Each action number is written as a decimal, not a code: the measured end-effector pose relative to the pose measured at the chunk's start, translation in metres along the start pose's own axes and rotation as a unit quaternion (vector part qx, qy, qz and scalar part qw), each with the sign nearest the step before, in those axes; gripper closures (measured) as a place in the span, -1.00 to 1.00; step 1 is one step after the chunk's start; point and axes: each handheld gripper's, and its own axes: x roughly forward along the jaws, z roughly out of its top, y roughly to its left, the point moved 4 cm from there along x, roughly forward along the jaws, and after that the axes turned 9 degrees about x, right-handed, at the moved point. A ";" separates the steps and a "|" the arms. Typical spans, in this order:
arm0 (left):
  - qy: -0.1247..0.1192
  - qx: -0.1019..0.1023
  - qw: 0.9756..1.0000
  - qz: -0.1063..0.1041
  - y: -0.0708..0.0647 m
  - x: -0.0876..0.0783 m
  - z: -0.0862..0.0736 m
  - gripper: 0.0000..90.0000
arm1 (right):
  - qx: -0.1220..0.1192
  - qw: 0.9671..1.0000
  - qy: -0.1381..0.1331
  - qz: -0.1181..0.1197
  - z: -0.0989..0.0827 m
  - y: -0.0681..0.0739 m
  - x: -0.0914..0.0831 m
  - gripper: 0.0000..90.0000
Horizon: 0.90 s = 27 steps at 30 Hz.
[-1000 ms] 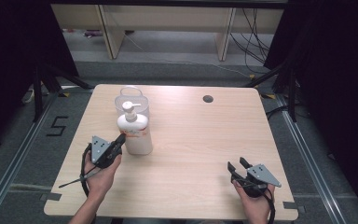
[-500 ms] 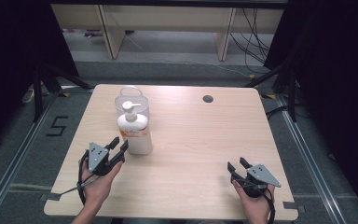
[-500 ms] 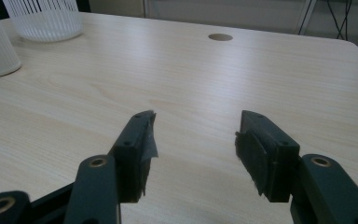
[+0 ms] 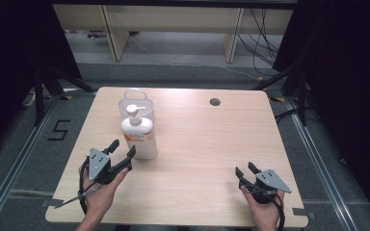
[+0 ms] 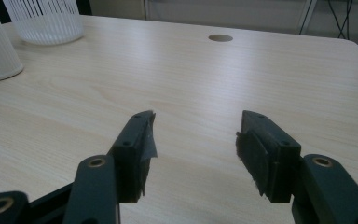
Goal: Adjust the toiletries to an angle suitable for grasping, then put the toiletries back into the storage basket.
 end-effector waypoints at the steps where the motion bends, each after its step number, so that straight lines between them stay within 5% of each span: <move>1: -0.002 0.002 1.000 0.001 -0.001 0.000 0.004 -0.17 | -0.009 1.000 -0.003 0.004 0.001 -0.002 0.001 0.01; 5: -0.015 0.003 1.000 0.000 -0.002 0.000 0.012 -0.18 | -0.025 1.000 -0.013 -0.004 0.002 -0.005 0.001 0.01; 9: -0.017 0.003 1.000 0.001 -0.001 0.003 0.018 -0.18 | 0.001 1.000 -0.002 -0.002 0.000 -0.001 -0.001 0.01; 10: -0.018 0.003 1.000 0.002 0.000 0.004 0.019 -0.18 | -0.011 1.000 -0.007 -0.002 0.001 -0.002 -0.001 0.01; 18: -0.033 0.010 0.999 0.007 -0.001 0.013 0.035 -0.18 | 0.006 1.000 -0.005 -0.002 0.000 0.000 -0.001 0.00; 24: -0.042 0.009 0.999 0.012 -0.004 0.018 0.042 -0.16 | -0.021 1.000 -0.007 -0.002 0.001 -0.003 0.001 0.01; 27: -0.039 0.012 0.999 0.019 -0.003 0.022 0.042 -0.16 | -0.001 1.000 0.000 0.008 0.001 -0.002 0.002 0.00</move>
